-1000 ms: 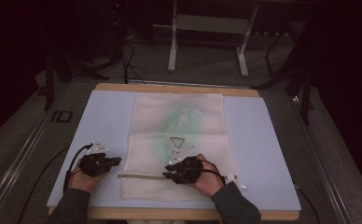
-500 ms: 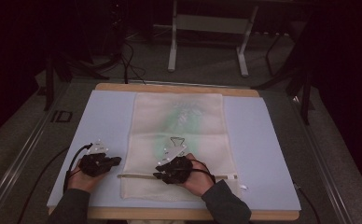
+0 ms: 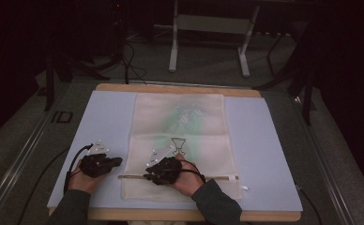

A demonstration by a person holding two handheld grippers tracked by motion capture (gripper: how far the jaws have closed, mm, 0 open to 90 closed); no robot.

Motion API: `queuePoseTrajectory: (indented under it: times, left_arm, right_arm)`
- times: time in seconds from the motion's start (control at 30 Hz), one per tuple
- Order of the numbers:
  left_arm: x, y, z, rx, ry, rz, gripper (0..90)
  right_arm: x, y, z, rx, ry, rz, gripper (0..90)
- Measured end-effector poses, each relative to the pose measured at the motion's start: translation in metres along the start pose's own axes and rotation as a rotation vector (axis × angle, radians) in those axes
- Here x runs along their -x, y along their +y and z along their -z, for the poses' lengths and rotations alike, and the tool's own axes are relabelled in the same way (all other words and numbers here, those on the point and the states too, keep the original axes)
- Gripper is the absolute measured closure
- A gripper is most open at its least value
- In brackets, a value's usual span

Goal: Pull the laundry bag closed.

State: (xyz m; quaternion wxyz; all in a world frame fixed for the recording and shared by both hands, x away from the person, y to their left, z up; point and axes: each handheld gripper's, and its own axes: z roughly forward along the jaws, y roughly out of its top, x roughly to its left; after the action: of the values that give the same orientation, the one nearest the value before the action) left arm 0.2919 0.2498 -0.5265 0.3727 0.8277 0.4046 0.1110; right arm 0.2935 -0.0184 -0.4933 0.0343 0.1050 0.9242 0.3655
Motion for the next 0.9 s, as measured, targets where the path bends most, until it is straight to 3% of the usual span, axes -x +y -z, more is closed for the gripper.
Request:
queuePoseTrajectory:
  times: [0.37, 0.9]
  left_arm:
    - [-0.001, 0.000, 0.000, 0.004, -0.003, 0.002, 86.1]
    - [-0.002, 0.000, 0.000, 0.012, -0.010, 0.008, 85.7]
  right_arm:
    - [-0.004, 0.012, -0.018, -0.005, -0.002, 0.015, 79.2]
    - [-0.008, 0.029, -0.044, -0.011, 0.022, 0.039, 79.2]
